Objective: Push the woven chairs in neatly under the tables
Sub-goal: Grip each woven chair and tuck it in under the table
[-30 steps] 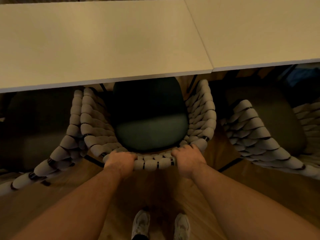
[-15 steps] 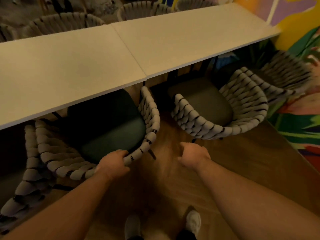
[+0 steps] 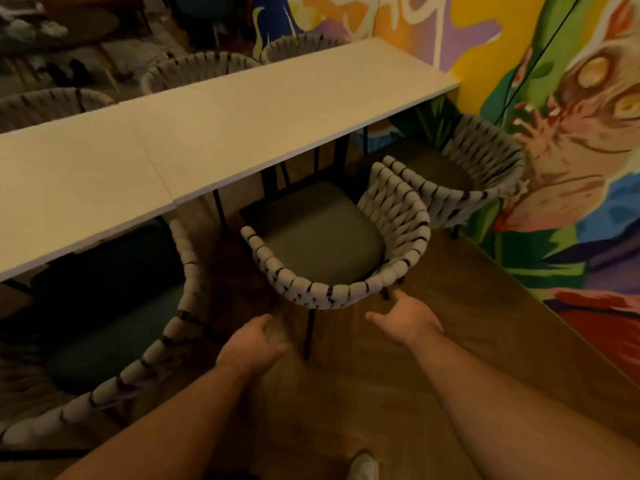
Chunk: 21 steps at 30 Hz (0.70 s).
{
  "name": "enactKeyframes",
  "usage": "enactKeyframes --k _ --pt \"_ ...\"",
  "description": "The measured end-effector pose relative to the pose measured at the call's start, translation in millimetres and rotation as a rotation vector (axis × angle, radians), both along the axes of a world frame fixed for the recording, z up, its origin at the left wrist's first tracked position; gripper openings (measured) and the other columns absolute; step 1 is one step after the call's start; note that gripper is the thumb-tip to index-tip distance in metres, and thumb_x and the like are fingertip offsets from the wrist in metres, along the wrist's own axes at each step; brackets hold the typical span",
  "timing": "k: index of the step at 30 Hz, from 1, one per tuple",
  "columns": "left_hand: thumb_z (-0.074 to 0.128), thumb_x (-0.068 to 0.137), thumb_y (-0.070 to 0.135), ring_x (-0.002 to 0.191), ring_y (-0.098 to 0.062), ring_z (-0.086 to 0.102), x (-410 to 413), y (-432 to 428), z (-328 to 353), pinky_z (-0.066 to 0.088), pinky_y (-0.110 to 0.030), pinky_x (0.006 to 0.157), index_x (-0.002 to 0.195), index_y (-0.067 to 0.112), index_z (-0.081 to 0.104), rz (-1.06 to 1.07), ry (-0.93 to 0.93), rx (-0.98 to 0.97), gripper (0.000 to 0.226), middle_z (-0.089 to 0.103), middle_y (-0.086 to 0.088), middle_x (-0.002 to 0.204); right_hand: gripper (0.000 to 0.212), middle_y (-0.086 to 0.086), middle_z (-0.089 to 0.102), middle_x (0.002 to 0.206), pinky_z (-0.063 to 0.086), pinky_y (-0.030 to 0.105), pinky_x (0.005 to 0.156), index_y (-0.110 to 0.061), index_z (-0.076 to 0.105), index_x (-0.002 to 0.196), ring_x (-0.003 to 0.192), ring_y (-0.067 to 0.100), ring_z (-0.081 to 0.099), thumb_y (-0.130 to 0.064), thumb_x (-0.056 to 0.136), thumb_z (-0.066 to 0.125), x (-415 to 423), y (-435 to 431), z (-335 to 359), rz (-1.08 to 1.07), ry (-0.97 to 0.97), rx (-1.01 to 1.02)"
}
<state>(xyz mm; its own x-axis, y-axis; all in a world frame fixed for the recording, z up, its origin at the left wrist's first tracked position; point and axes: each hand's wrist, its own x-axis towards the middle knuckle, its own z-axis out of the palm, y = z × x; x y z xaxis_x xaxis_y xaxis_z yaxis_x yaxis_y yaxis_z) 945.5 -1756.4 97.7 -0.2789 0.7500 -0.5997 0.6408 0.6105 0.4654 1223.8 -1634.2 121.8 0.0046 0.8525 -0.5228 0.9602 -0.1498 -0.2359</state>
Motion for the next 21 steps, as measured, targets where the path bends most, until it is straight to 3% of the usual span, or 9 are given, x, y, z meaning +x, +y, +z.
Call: enactKeyframes --k 4,12,17,21 --pt "0.082 0.086 0.053 0.137 -0.023 0.056 48 38 -3 0.054 -0.044 0.108 0.166 0.033 0.027 0.138 -0.072 -0.022 0.099 0.045 0.0 0.163 0.101 0.01 0.047 0.164 0.054 0.049 0.108 -0.025 0.025 0.169 0.145 0.036 0.051 -0.074 0.092 0.066 41 49 3 -0.025 0.002 -0.012" --pt "0.089 0.077 0.058 0.149 -0.031 0.044 69 111 -36 0.047 -0.039 0.108 0.169 0.024 0.013 0.409 -0.238 -0.032 0.125 0.036 -0.006 0.169 0.1 0.013 0.053 0.156 0.056 0.044 0.1 -0.023 0.025 0.168 0.134 0.035 0.057 -0.076 0.092 0.063 49 148 -21 -0.001 0.041 -0.067" --pt "0.096 0.056 0.068 0.133 -0.028 0.057 73 143 -71 0.054 -0.037 0.097 0.164 0.024 0.025 0.599 -0.373 -0.007 0.137 0.051 -0.003 0.155 0.1 0.013 0.059 0.142 0.055 0.041 0.093 -0.016 0.044 0.156 0.121 0.034 0.062 -0.081 0.084 0.069 42 210 -44 -0.061 0.054 -0.132" --pt "0.105 0.053 0.055 0.116 -0.016 0.064 93 158 -102 0.06 -0.029 0.084 0.155 0.032 0.036 0.857 -0.52 0.057 0.125 0.058 -0.001 0.147 0.095 0.017 0.058 0.147 0.047 0.036 0.09 -0.011 0.05 0.155 0.128 0.037 0.059 -0.076 0.089 0.069 52 243 -71 -0.092 0.054 -0.25"
